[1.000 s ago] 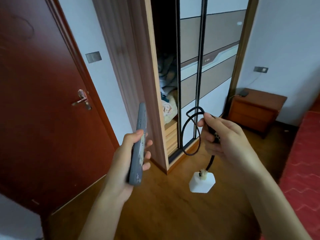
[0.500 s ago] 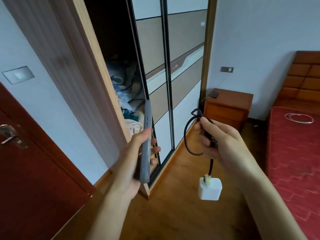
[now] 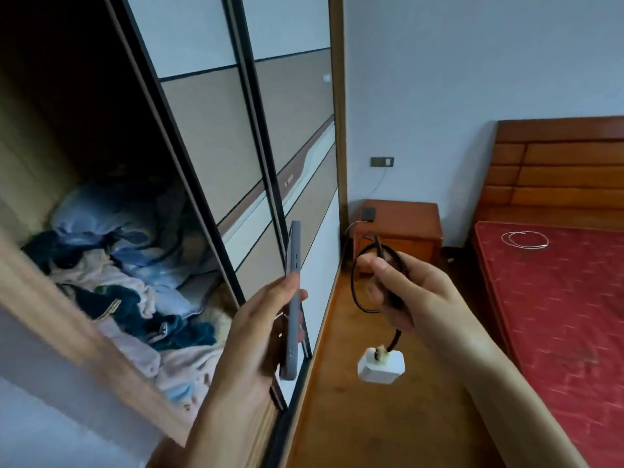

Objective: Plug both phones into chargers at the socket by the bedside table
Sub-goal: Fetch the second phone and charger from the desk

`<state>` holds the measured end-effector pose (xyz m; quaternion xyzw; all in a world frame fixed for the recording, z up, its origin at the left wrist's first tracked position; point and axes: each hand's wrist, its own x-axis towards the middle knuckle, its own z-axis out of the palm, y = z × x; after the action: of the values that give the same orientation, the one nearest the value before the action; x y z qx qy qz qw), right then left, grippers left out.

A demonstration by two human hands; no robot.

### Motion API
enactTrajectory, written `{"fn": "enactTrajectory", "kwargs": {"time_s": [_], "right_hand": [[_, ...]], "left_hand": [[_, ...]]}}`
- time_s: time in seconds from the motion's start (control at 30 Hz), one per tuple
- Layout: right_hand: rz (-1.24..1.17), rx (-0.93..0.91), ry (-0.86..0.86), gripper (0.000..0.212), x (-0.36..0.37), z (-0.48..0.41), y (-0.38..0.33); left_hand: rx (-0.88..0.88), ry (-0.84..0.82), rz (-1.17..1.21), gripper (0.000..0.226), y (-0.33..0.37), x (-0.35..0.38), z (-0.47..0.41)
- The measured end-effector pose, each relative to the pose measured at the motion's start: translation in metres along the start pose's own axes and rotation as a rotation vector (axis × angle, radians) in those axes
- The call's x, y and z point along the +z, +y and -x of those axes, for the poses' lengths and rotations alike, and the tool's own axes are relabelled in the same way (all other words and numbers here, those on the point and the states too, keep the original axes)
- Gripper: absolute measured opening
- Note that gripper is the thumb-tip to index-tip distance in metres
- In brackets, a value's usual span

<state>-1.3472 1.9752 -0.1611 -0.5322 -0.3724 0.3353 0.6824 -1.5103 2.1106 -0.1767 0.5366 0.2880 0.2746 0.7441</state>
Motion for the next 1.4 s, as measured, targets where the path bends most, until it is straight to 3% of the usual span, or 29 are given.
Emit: {"fn": "enactTrajectory", "kwargs": {"time_s": [0.2, 0.37, 0.53, 0.9, 1.1, 1.4], "right_hand": [[0.074, 0.005, 0.094, 0.014, -0.024, -0.089, 0.009], [0.085, 0.014, 0.141, 0.020, -0.069, -0.157, 0.028], [0.105, -0.015, 0.224, 0.024, -0.147, -0.230, 0.040], [0.077, 0.009, 0.296, 0.018, -0.304, -0.388, 0.045], [0.127, 0.027, 0.276, 0.005, -0.368, -0.470, 0.070], [0.168, 0.069, 0.353, 0.005, -0.433, -0.621, 0.125]], "left_hand": [[-0.076, -0.047, -0.050, 0.057, 0.006, 0.003, -0.102], [-0.128, -0.109, -0.080, 0.071, -0.001, 0.030, -0.197], [-0.163, -0.156, -0.090, 0.043, -0.012, 0.083, -0.301], [-0.247, -0.138, -0.137, 0.057, -0.024, 0.216, -0.503], [-0.280, -0.090, -0.149, 0.065, -0.040, 0.252, -0.606], [-0.301, -0.111, -0.138, 0.067, -0.068, 0.275, -0.794]]}}
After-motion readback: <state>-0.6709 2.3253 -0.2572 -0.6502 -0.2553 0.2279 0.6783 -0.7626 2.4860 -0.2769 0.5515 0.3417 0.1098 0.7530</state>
